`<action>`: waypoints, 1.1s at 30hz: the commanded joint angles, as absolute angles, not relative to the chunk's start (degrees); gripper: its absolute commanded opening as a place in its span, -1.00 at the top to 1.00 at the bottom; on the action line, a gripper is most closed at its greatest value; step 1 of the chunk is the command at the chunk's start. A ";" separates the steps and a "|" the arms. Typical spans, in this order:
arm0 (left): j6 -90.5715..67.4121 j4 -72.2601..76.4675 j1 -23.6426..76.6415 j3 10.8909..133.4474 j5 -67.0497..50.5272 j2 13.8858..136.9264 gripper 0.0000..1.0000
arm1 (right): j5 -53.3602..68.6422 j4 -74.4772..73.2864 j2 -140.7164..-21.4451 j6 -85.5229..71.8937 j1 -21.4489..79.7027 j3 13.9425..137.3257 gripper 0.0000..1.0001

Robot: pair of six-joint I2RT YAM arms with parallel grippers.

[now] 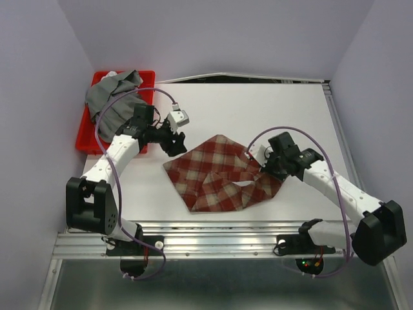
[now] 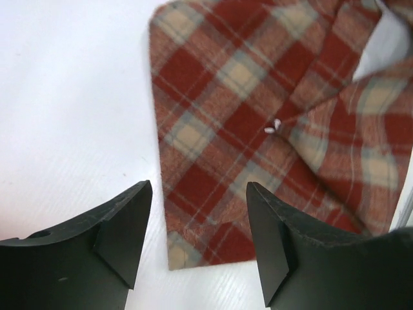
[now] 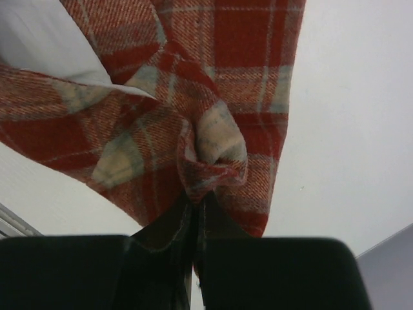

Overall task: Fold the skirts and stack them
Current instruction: Flatten the skirt out

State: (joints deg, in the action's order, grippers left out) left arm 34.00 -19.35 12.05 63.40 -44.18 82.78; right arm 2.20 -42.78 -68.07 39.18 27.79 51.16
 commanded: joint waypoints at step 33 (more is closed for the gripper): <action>23.29 -18.28 33.14 66.35 -48.24 105.20 -0.10 | -2.11 -36.12 -56.43 34.72 26.02 43.42 0.99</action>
